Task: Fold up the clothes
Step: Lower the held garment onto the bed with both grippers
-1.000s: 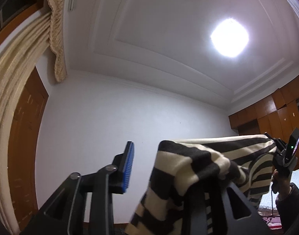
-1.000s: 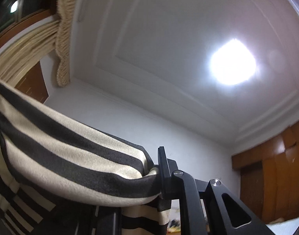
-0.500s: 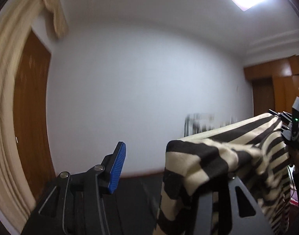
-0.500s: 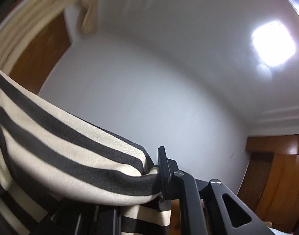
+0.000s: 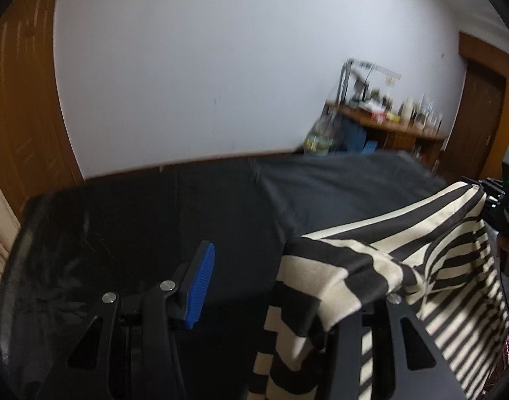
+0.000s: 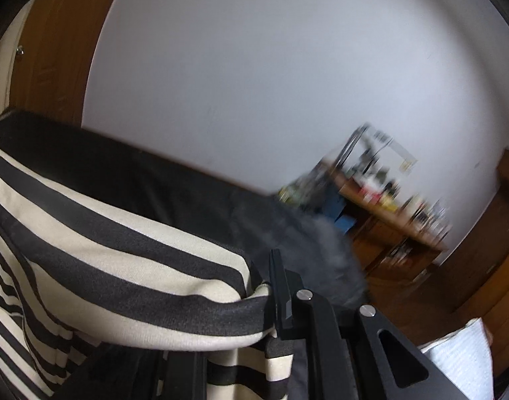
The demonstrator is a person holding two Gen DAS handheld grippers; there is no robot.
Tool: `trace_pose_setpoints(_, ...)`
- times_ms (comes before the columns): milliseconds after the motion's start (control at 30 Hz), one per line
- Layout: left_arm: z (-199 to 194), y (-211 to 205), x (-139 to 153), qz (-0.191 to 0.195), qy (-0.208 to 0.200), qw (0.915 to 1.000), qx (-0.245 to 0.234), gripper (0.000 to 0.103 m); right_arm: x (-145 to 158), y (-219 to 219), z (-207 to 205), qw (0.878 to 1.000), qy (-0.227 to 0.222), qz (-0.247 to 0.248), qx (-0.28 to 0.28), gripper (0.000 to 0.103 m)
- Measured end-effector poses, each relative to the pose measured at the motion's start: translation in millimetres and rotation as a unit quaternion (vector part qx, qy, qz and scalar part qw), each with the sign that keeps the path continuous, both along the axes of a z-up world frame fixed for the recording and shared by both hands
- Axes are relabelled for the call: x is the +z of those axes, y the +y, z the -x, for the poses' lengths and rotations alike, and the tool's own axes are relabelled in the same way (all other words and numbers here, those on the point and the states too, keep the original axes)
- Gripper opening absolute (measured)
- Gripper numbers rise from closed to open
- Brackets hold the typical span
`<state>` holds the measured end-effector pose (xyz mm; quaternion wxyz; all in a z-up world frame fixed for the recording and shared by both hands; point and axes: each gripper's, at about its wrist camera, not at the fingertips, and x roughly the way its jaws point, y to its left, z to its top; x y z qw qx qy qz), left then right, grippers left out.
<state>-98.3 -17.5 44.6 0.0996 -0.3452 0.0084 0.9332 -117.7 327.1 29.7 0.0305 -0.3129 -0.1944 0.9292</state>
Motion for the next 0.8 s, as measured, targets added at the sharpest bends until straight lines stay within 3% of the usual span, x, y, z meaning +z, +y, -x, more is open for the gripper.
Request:
trace_pose_setpoints(200, 55.5, -3.8, -60.2, 0.012, -0.070, 0.9974, -0.010, 0.054, -62.9, 24.0, 45.3, 0.992, -0.106, 0.061, 0.013, 0.019)
trace_pose_setpoints(333, 69.0, -9.2, -77.3, 0.020, -0.104, 0.9942, -0.015, 0.074, -71.9, 38.0, 59.5, 0.982, -0.155, 0.100, 0.032, 0.019)
trace_pose_setpoints(433, 76.9, -14.8, -81.1, 0.019, -0.122, 0.9923, -0.011, 0.086, -71.1, 45.4, 59.9, 0.977, -0.174, 0.112, 0.046, 0.023)
trace_pose_setpoints(467, 78.4, -15.5, -80.0, 0.018, -0.126, 0.9917, -0.011, 0.086, -73.0, 46.7, 57.7, 0.976, -0.177, 0.112, 0.051, 0.032)
trace_pose_setpoints(500, 78.9, -16.1, -81.9, 0.020, -0.130, 0.9912, -0.013, 0.086, -73.7, 48.6, 54.1, 0.976, -0.178, 0.112, 0.056, 0.047)
trace_pose_setpoints(567, 73.2, -17.8, -84.2, 0.037, -0.136, 0.9899, -0.016, 0.089, -69.7, 55.2, 46.0, 0.977, -0.172, 0.108, 0.066, 0.061)
trace_pose_setpoints(733, 59.1, -23.4, -76.0, 0.057, -0.143, 0.9880, -0.016, 0.091, -48.9, 57.5, 13.2, 0.977, -0.161, 0.104, 0.098, 0.061)
trace_pose_setpoints(800, 54.1, -20.5, -69.1, 0.065, -0.134, 0.9887, -0.015, 0.091, -51.2, 48.2, 1.9, 0.975, -0.164, 0.078, 0.126, 0.061)
